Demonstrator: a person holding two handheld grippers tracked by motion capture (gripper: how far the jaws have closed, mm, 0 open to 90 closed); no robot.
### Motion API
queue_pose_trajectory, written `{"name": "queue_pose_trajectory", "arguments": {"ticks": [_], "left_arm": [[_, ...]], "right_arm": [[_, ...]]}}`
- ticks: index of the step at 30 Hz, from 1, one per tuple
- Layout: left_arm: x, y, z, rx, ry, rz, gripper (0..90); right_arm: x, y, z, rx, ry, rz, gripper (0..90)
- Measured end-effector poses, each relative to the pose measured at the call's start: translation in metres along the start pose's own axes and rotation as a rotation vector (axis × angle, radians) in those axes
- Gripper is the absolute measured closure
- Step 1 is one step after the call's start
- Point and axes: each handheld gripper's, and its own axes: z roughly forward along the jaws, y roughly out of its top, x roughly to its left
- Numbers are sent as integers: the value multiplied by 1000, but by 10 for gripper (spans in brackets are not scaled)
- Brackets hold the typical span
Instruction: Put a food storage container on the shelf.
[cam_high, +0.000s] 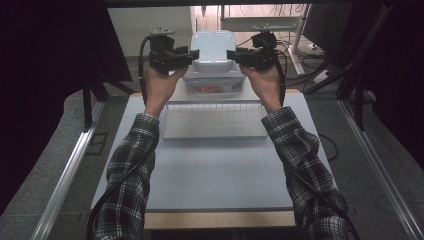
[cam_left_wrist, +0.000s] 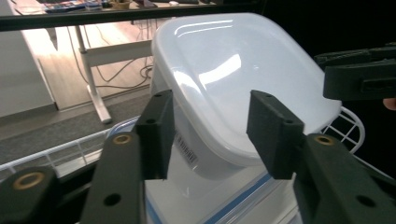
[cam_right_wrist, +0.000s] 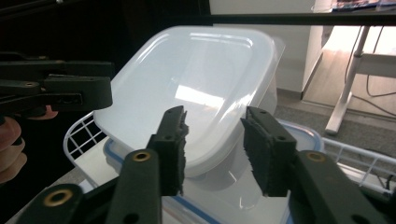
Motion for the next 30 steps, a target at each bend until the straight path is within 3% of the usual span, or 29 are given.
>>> {"name": "queue_pose_trajectory", "arguments": {"ticks": [15,19,26,30], "left_arm": [[5,1,1,-11,-30,-34,565],[5,-1,-2,-22,-32,-18,547],[2,-4,-12,-40,-62,-18,548],[-5,-11,-23,-41,-75,8,646]], "right_arm": [[-4,3,0,-25,-12,-2,616],[-6,3,-3,-24,-11,-11,608],[-7,0,-11,-38,32,-21,592],[-5,-4,-13,-31,37,-36,645]]}}
